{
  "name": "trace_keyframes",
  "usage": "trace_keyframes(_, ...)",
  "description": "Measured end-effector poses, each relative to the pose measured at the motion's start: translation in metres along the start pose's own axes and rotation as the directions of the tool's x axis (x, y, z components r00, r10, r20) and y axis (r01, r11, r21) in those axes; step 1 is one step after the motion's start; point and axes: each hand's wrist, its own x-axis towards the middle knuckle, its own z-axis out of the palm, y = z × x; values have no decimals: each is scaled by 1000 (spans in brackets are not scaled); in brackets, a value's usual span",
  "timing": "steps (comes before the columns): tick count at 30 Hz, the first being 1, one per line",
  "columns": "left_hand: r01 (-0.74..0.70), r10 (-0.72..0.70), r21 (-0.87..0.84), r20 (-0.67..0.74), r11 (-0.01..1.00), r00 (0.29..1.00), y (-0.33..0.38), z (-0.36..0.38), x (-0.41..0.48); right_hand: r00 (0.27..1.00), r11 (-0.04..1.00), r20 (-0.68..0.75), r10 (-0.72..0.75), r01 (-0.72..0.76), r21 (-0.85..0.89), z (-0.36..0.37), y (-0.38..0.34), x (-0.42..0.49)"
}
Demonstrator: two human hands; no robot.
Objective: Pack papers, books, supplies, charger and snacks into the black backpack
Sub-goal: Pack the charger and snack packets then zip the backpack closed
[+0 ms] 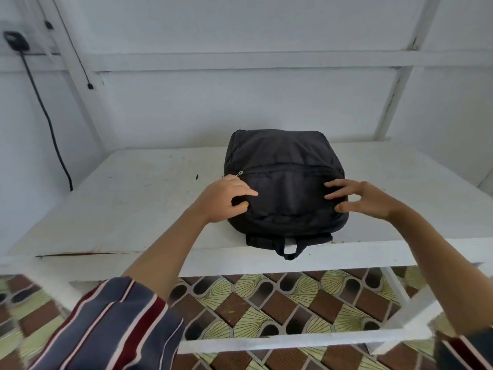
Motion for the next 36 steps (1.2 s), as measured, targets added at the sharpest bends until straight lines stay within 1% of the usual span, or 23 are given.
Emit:
trace_keyframes(1, 31, -32, 27, 48, 999, 998, 3, -2, 1, 999, 999, 40, -10, 11, -46, -2, 4, 0)
trace_keyframes(2, 40, -45, 65, 82, 997, 996, 5, -2, 2, 998, 994, 37, -45, 48, -98, -3, 7, 0)
trace_keyframes(4, 52, -71, 133, 144, 990, 987, 9, -2, 4, 983, 971, -84, -165, 147, -186, -2, 12, 1)
trace_keyframes(6, 110, -135, 161, 155, 981, 979, 15, 2, 3, 933, 952, -240, -268, 217, -217, 1, 11, 0)
trace_keyframes(7, 159, -173, 131, 108, 979, 979, 18, 5, 2, 902, 945, -310, -302, 240, -223, 4, 11, 0)
trace_keyframes(8, 218, -221, 74, 28, 973, 975, 20, 7, 1, 865, 938, -377, -331, 259, -230, 7, 10, 1)
trace_keyframes(10, 324, -327, -45, -155, 945, 932, 25, 12, 0, 783, 926, -495, -376, 294, -239, 13, 11, 6)
trace_keyframes(12, 373, -388, -108, -300, 922, 872, 34, 14, 3, 725, 931, -585, -364, 307, -199, 18, 10, 11)
trace_keyframes(14, 389, -415, -148, -389, 909, 822, 44, 17, 4, 699, 937, -637, -324, 329, -116, 21, 7, 14)
trace_keyframes(16, 386, -414, -151, -390, 910, 823, 48, 19, 0, 716, 931, -637, -287, 364, -11, 21, 6, 11)
trace_keyframes(18, 350, -358, -91, -357, 932, 863, 48, 17, -5, 766, 923, -576, -285, 381, 49, 19, 11, 4)
trace_keyframes(19, 308, -299, -33, -353, 951, 886, 47, 13, -7, 799, 925, -530, -284, 373, 68, 18, 14, 0)
trace_keyframes(21, 182, -133, 132, -313, 974, 940, 47, 6, -10, 856, 933, -434, -280, 349, 86, 19, 18, -5)
trace_keyframes(22, 136, -79, 194, -278, 972, 957, 45, 3, -11, 867, 935, -406, -290, 347, 74, 21, 18, -6)
trace_keyframes(23, 113, -57, 226, -243, 968, 968, 43, 2, -10, 868, 936, -394, -303, 348, 47, 24, 16, -7)
trace_keyframes(25, 90, -39, 268, -192, 959, 981, 39, 1, -10, 854, 940, -407, -323, 339, -34, 29, 13, -5)
trace_keyframes(26, 83, -36, 279, -170, 957, 985, 40, 2, -11, 843, 939, -416, -341, 329, -104, 31, 12, -3)
trace_keyframes(28, 97, -54, 273, -160, 957, 986, 42, 3, -11, 790, 898, -440, -427, 315, -306, 34, 12, 3)
trace_keyframes(30, 182, -139, 299, -160, 937, 977, 45, 5, -7, 664, 780, -466, -585, 305, -546, 34, 10, 14)
trace_keyframes(31, 240, -184, 335, -190, 911, 964, 45, 6, -3, 599, 714, -459, -656, 293, -637, 34, 7, 20)
trace_keyframes(33, 318, -236, 378, -250, 870, 939, 48, 11, 3, 510, 600, -411, -756, 286, -747, 36, 5, 29)
trace_keyframes(34, 331, -242, 392, -260, 858, 935, 50, 13, 4, 483, 548, -375, -792, 289, -785, 37, 7, 31)
trace_keyframes(36, 318, -205, 435, -287, 842, 936, 54, 17, 2, 441, 454, -300, -846, 302, -838, 39, 18, 27)
